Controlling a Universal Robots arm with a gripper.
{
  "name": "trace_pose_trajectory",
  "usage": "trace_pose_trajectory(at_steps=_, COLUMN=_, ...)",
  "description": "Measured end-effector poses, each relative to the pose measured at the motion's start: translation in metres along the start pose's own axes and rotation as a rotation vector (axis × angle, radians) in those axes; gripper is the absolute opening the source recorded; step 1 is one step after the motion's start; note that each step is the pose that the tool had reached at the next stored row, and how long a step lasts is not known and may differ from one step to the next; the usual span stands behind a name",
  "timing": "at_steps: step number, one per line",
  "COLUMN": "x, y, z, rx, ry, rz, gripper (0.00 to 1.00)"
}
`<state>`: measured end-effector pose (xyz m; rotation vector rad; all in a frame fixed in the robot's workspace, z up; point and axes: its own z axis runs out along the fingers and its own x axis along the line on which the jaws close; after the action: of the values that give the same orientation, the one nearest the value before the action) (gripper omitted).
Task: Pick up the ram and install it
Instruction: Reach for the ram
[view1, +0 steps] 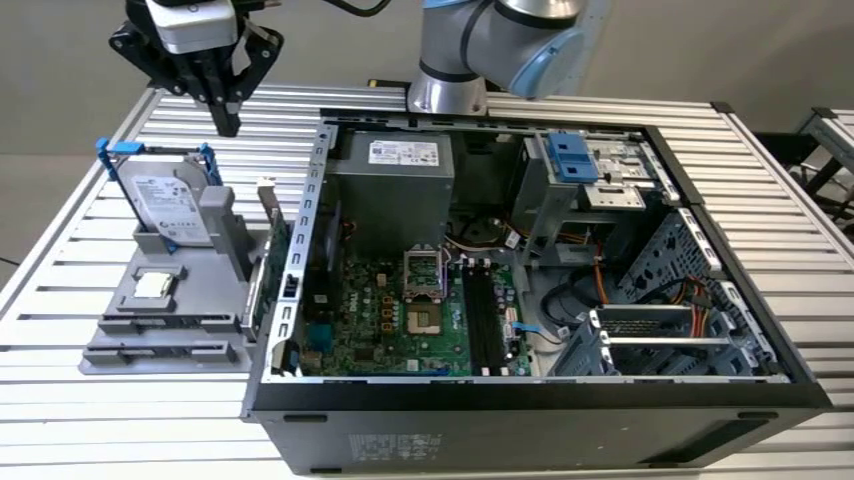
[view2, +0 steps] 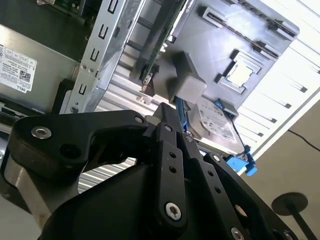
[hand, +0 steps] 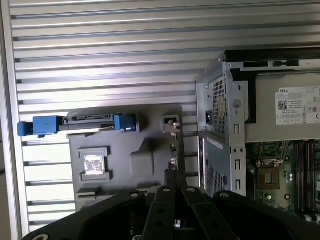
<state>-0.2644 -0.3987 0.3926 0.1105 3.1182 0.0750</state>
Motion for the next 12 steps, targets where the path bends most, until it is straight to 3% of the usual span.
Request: trace_pose_trajectory(at_steps=12, x=0.0148, y=-0.0011, z=-0.0003, rx=0.0000, ry=0.0000, rz=0.000, gripper=0.00)
